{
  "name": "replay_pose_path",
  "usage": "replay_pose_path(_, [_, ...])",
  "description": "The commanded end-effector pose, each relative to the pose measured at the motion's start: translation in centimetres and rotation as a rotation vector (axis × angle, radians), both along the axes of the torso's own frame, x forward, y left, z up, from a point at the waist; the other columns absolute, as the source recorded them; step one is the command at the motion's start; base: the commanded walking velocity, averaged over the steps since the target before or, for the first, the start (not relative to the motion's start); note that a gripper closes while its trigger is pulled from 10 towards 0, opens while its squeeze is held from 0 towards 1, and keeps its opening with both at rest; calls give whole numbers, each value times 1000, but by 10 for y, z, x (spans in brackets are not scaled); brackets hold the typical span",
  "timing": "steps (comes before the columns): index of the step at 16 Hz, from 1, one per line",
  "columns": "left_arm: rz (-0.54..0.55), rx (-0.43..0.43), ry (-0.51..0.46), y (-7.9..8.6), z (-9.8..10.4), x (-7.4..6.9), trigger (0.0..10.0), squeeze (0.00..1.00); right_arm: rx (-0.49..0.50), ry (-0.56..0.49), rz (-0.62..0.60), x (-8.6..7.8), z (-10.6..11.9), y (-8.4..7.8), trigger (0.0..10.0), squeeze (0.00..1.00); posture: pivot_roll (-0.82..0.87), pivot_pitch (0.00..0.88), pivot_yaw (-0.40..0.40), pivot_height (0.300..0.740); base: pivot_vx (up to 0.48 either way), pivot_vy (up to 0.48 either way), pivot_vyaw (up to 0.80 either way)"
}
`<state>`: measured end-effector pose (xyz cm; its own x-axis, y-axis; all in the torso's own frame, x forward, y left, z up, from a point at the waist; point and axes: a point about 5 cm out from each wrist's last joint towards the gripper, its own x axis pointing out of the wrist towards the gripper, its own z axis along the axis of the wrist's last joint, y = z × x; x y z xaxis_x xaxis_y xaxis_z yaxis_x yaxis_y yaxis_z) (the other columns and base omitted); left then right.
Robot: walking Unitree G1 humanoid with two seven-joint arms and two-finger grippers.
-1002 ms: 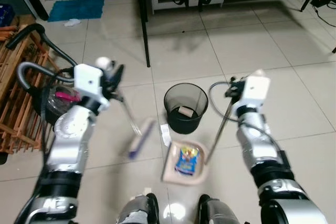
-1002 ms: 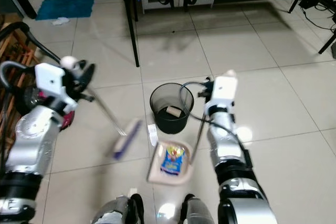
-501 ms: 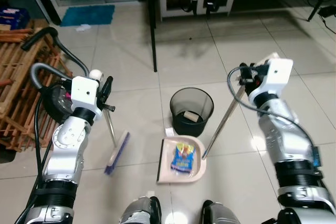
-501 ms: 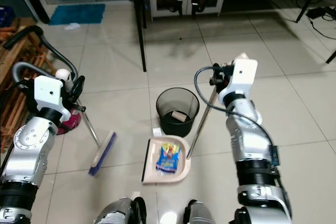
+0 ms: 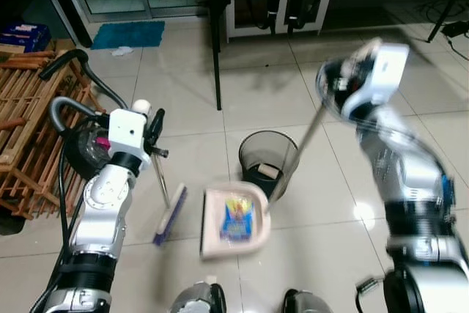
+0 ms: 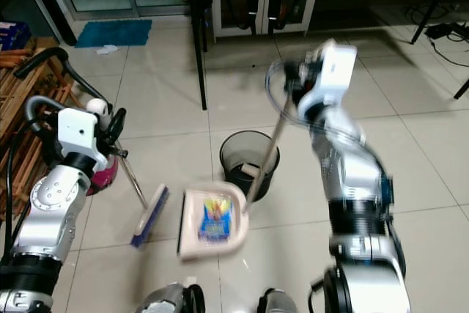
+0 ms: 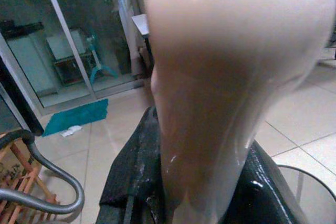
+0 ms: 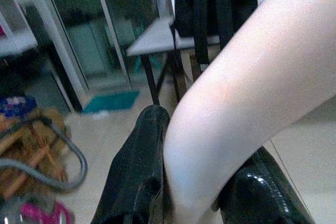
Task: Sweep floor
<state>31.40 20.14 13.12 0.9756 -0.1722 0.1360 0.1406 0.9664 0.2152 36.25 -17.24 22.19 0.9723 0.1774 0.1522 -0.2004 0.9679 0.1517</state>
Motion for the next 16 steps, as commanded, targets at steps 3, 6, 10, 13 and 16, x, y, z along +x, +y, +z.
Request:
replay_pose_path(3, [-2, 3, -39, -3, 6, 0, 10000, 0, 99, -83, -26, 5, 29, -5, 10000, 0, -31, 28, 71, 740, 0, 0, 0])
replay_pose_path(6, [-1, -5, -45, -5, 7, 0, 10000, 0, 151, -210, -141, 10, 54, -22, 10000, 0, -27, 31, 70, 740, 0, 0, 0])
replay_pose_path(10, [-20, -16, -47, -13, 7, -1, 10000, 0, 139, -327, -284, 15, 70, -41, 10000, 0, -26, 36, 69, 740, 0, 0, 0])
replay_pose_path(13, [-22, -17, -42, -14, 5, -3, 10000, 0, 50, -377, -409, 19, 68, -48, 10000, 0, -22, 38, 61, 740, 0, 0, 0])
replay_pose_path(16, [-18, -18, -40, -14, 4, -5, 10000, 0, -40, -436, -415, 21, 65, -39, 10000, 0, -17, 38, 57, 740, 0, 0, 0])
